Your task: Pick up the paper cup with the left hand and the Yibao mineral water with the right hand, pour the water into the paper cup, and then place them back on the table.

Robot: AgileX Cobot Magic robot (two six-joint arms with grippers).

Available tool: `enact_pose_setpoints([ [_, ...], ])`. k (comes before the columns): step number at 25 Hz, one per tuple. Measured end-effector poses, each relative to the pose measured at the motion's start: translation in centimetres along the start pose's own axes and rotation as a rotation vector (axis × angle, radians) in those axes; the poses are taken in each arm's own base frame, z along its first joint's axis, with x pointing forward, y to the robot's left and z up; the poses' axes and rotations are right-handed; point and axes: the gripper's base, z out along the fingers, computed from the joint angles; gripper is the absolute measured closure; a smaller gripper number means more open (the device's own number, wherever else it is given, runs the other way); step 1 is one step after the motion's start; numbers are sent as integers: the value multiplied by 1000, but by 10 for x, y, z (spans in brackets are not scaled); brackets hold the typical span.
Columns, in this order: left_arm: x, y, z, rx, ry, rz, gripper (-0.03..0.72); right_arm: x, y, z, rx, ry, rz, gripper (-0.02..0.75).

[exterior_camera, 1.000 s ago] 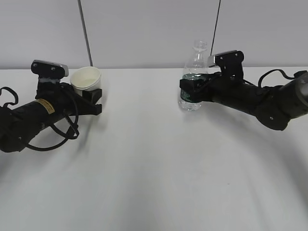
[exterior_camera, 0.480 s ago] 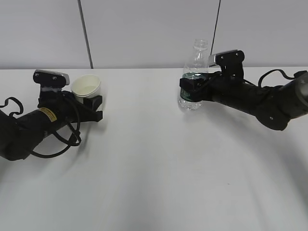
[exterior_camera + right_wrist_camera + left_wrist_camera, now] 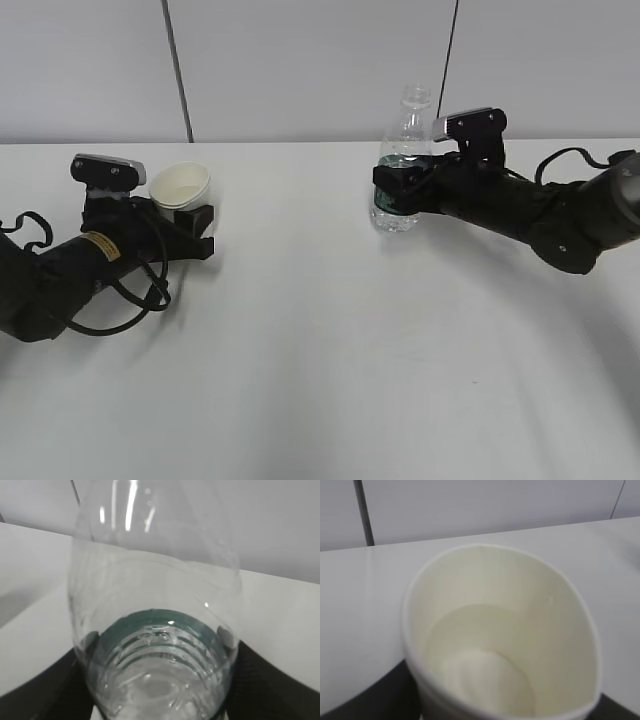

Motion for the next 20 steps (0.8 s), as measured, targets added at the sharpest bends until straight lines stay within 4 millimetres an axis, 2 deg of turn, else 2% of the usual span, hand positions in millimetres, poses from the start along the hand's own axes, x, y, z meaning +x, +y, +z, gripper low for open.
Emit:
enact_pose_setpoints([
  [20,4,0,1,3,-21,-6,293,-1,0,0,-5,-11,0,237],
])
